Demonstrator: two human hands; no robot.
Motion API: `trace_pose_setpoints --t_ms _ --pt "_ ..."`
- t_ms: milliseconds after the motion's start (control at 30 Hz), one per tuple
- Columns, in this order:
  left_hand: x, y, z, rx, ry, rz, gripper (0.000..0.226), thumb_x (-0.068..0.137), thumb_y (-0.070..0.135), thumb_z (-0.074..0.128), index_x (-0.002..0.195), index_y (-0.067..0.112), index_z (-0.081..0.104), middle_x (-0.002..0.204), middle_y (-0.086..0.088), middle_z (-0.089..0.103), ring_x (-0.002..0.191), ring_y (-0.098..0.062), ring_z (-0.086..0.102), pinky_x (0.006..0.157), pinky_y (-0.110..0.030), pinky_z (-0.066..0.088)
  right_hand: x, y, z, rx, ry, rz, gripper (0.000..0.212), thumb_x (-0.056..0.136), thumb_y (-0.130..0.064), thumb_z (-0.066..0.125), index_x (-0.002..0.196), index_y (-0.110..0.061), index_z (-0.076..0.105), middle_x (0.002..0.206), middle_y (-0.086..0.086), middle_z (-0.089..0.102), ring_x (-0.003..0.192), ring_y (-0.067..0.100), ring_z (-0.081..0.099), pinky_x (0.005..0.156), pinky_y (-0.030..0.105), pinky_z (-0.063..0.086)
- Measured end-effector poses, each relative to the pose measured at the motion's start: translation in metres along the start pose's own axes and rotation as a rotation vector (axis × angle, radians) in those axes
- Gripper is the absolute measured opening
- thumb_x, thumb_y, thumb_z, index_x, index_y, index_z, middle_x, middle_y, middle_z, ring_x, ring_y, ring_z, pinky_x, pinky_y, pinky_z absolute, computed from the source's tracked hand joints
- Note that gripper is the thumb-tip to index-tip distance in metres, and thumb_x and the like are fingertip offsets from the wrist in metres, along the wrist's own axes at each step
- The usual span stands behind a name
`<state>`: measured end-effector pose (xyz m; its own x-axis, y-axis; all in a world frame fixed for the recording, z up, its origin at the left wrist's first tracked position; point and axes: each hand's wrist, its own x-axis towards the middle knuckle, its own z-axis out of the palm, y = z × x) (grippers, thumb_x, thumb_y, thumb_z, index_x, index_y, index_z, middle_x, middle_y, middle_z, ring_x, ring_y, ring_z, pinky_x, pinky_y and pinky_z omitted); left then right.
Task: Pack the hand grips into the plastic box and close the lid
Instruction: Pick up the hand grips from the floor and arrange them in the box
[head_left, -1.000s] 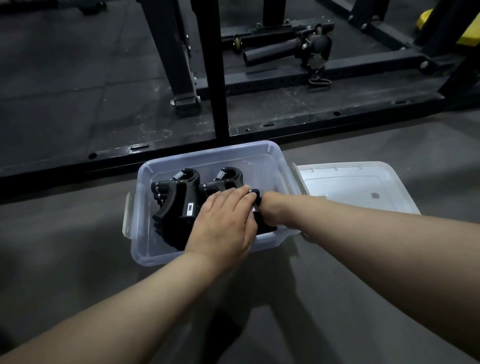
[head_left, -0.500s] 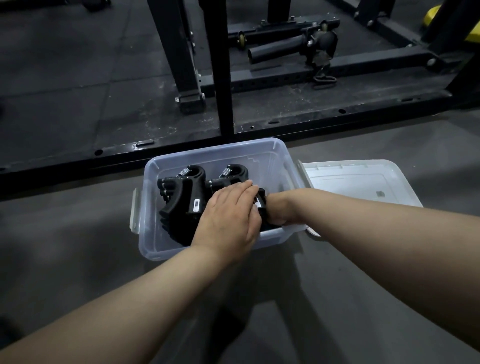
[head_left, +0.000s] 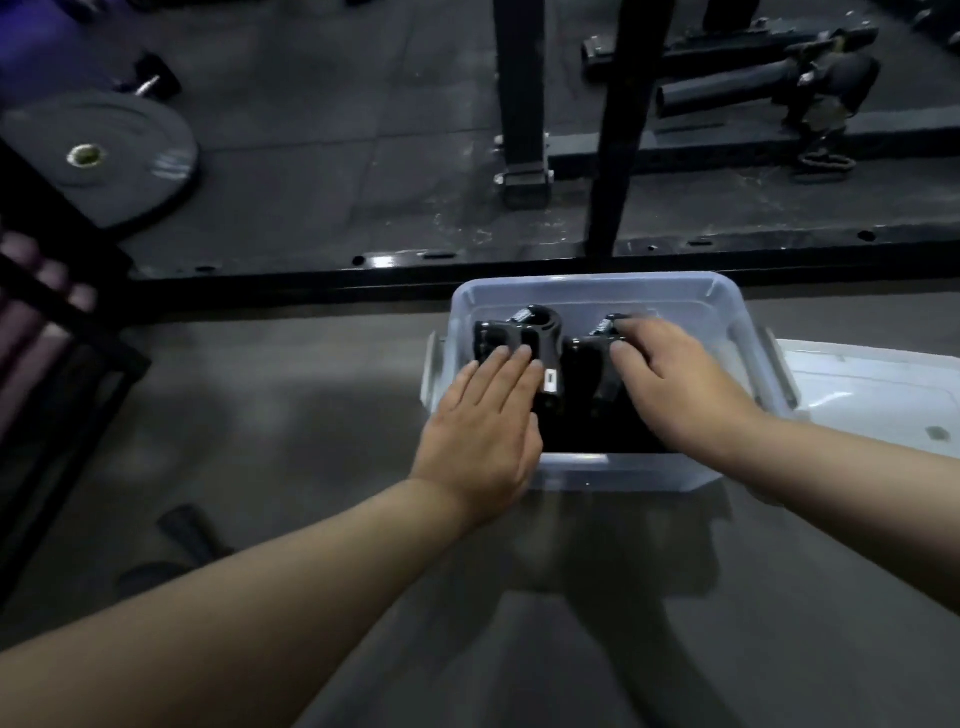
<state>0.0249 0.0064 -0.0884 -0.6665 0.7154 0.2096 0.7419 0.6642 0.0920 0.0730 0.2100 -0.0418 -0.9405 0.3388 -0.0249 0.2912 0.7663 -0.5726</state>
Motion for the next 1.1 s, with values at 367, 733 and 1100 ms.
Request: trace_pose_setpoints --t_ms 367,733,1100 --pt "-0.052 -0.058 -0.01 -0.12 -0.198 -0.23 0.068 0.097 0.045 0.008 0.156 0.014 0.013 0.164 -0.002 0.014 0.15 -0.015 0.014 0.122 -0.034 0.013 -0.011 -0.084 0.084 -0.545 -0.094 -0.425 0.07 0.091 -0.047 0.015 0.147 -0.012 0.037 0.157 0.01 0.029 0.146 0.023 0.024 0.119 0.044 0.011" --pt "-0.123 -0.133 -0.009 -0.126 -0.584 -0.549 0.045 0.099 0.031 0.036 0.139 0.01 0.044 0.142 -0.014 0.044 0.133 -0.034 0.04 0.109 -0.041 0.034 -0.004 -0.107 0.125 -0.686 -0.009 -0.475 0.071 0.087 -0.039 0.024 0.136 0.006 0.047 0.148 0.032 0.033 0.133 0.042 0.041 0.108 0.059 0.027" --pt "-0.207 -0.216 -0.022 0.032 -0.887 -0.729 0.05 0.088 0.019 0.058 0.136 0.019 0.043 0.131 -0.011 0.042 0.124 -0.035 0.046 0.102 -0.045 0.039 -0.006 -0.107 0.127 -0.803 0.025 -0.478 0.062 0.09 -0.033 0.029 0.136 0.006 0.043 0.15 0.033 0.027 0.131 0.041 0.041 0.105 0.057 0.026"
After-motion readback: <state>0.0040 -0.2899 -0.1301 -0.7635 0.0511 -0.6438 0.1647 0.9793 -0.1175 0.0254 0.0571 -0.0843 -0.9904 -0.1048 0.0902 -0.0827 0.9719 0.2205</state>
